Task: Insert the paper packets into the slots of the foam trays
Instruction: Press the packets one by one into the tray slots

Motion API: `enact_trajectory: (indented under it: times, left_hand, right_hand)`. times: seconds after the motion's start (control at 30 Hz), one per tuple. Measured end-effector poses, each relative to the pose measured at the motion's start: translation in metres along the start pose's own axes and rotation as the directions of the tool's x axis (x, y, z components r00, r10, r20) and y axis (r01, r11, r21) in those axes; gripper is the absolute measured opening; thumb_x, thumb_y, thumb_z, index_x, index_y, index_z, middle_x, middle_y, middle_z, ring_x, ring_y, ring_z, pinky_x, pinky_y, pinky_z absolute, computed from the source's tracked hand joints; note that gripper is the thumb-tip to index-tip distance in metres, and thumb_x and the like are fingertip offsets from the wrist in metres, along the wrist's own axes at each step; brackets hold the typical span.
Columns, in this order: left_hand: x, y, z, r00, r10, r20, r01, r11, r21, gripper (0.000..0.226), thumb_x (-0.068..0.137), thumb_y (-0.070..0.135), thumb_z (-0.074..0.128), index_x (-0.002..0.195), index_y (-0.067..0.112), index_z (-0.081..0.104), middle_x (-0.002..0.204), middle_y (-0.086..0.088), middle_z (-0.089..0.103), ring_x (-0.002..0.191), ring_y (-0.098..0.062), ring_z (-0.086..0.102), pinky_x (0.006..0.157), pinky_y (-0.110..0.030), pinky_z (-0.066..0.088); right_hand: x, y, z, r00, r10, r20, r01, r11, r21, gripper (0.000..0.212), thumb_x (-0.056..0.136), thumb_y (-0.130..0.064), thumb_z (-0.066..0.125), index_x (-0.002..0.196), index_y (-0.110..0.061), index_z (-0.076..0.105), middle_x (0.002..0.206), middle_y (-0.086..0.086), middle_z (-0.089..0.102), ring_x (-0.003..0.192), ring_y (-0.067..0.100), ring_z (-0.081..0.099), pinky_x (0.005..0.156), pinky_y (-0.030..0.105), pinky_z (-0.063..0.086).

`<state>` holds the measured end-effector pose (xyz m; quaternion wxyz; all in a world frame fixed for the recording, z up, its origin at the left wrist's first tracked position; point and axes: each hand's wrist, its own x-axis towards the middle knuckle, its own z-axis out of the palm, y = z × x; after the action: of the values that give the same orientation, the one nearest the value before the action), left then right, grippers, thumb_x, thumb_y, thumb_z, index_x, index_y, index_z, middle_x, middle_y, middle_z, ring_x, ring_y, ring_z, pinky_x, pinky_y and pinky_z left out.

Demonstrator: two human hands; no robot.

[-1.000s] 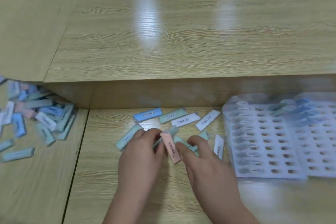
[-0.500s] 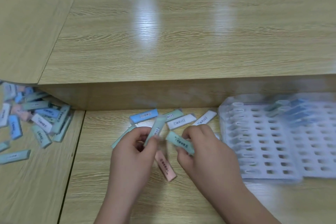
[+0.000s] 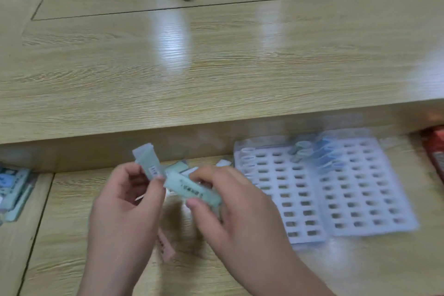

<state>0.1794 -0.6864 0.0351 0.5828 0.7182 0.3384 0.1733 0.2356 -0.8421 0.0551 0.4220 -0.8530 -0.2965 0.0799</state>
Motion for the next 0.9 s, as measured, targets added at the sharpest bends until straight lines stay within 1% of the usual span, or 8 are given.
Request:
enact_trajectory:
  times: [0.1, 0.2, 0.3, 0.4, 0.57, 0.67, 0.73, 0.9]
  left_hand:
    - [-0.010, 0.019, 0.019, 0.997, 0.015, 0.082, -0.013, 1.000, -0.026, 0.014, 0.075, 0.031, 0.079, 0.086, 0.034, 0.070, 0.074, 0.010, 0.072, 0.062, -0.001, 0.063, 0.059, -0.007, 0.046]
    - [-0.022, 0.032, 0.051, 0.981, 0.057, 0.188, -0.053, 0.998, -0.025, 0.018, 0.071, 0.041, 0.070, 0.086, 0.033, 0.072, 0.076, 0.005, 0.072, 0.065, -0.002, 0.061, 0.060, -0.008, 0.046]
    - [-0.030, 0.042, 0.086, 0.963, 0.081, 0.257, -0.077, 0.997, -0.026, 0.011, 0.085, 0.019, 0.076, 0.085, 0.028, 0.071, 0.075, 0.001, 0.070, 0.066, -0.010, 0.063, 0.059, -0.018, 0.049]
    - [-0.038, 0.047, 0.119, 0.956, 0.042, 0.290, -0.065, 0.995, 0.070, 0.007, 0.087, 0.024, 0.072, 0.083, 0.029, 0.068, 0.069, -0.002, 0.068, 0.065, -0.023, 0.063, 0.054, -0.031, 0.049]
    - [-0.050, 0.047, 0.163, 0.972, -0.042, 0.229, -0.034, 0.948, 0.317, 0.015, 0.089, 0.034, 0.069, 0.075, 0.030, 0.065, 0.061, 0.007, 0.066, 0.047, -0.011, 0.057, 0.043, -0.036, 0.050]
    - [-0.052, 0.045, 0.177, 0.992, -0.014, 0.124, -0.040, 0.908, 0.417, 0.024, 0.090, 0.031, 0.068, 0.068, 0.030, 0.059, 0.069, 0.025, 0.065, 0.051, -0.003, 0.062, 0.043, -0.032, 0.052]
    - [-0.053, 0.042, 0.185, 0.993, -0.015, 0.113, -0.039, 0.888, 0.459, 0.024, 0.090, 0.031, 0.069, 0.068, 0.030, 0.059, 0.076, 0.031, 0.064, 0.053, -0.002, 0.064, 0.049, -0.032, 0.054]
    - [-0.058, 0.031, 0.194, 0.991, -0.030, 0.130, -0.041, 0.862, 0.505, 0.028, 0.091, 0.023, 0.068, 0.066, 0.026, 0.055, 0.063, 0.010, 0.065, 0.056, -0.004, 0.062, 0.049, -0.028, 0.046]
  right_hand:
    - [-0.021, 0.019, -0.039, 0.995, 0.044, -0.090, -0.032, 0.991, 0.132, 0.024, 0.084, -0.046, 0.061, 0.109, -0.047, 0.060, 0.097, -0.021, 0.062, 0.076, 0.004, 0.058, 0.060, 0.011, 0.040]
    - [-0.039, 0.052, -0.087, 0.987, 0.070, -0.144, -0.049, 0.988, 0.147, 0.025, 0.085, -0.038, 0.067, 0.109, -0.045, 0.067, 0.095, -0.015, 0.065, 0.073, 0.006, 0.063, 0.060, 0.009, 0.045]
    - [-0.043, 0.085, -0.131, 0.987, 0.075, -0.141, -0.087, 0.993, -0.081, 0.028, 0.092, -0.024, 0.057, 0.114, -0.037, 0.067, 0.098, -0.018, 0.061, 0.085, 0.000, 0.061, 0.067, 0.012, 0.047]
    - [-0.035, 0.110, -0.157, 0.990, 0.088, -0.108, -0.115, 0.954, -0.278, 0.033, 0.096, -0.015, 0.054, 0.123, -0.032, 0.062, 0.095, -0.025, 0.055, 0.089, -0.008, 0.054, 0.068, 0.017, 0.046]
    - [-0.016, 0.123, -0.155, 0.982, 0.158, -0.100, -0.176, 0.959, -0.221, 0.033, 0.084, -0.033, 0.069, 0.115, -0.035, 0.057, 0.081, -0.028, 0.054, 0.080, -0.002, 0.057, 0.062, 0.014, 0.042]
    - [-0.012, 0.126, -0.146, 0.992, 0.065, -0.107, -0.093, 0.953, -0.287, 0.020, 0.082, -0.035, 0.070, 0.101, -0.029, 0.065, 0.075, -0.033, 0.044, 0.067, -0.005, 0.046, 0.062, 0.015, 0.039]
    - [-0.012, 0.128, -0.139, 0.992, 0.006, -0.128, -0.047, 0.945, -0.323, 0.017, 0.082, -0.034, 0.072, 0.097, -0.027, 0.068, 0.077, -0.028, 0.052, 0.073, 0.001, 0.049, 0.060, 0.021, 0.044]
    - [-0.014, 0.137, -0.127, 0.987, -0.033, -0.158, -0.020, 0.946, -0.324, 0.017, 0.082, -0.028, 0.079, 0.098, -0.026, 0.074, 0.089, -0.017, 0.070, 0.080, 0.012, 0.061, 0.063, 0.024, 0.048]
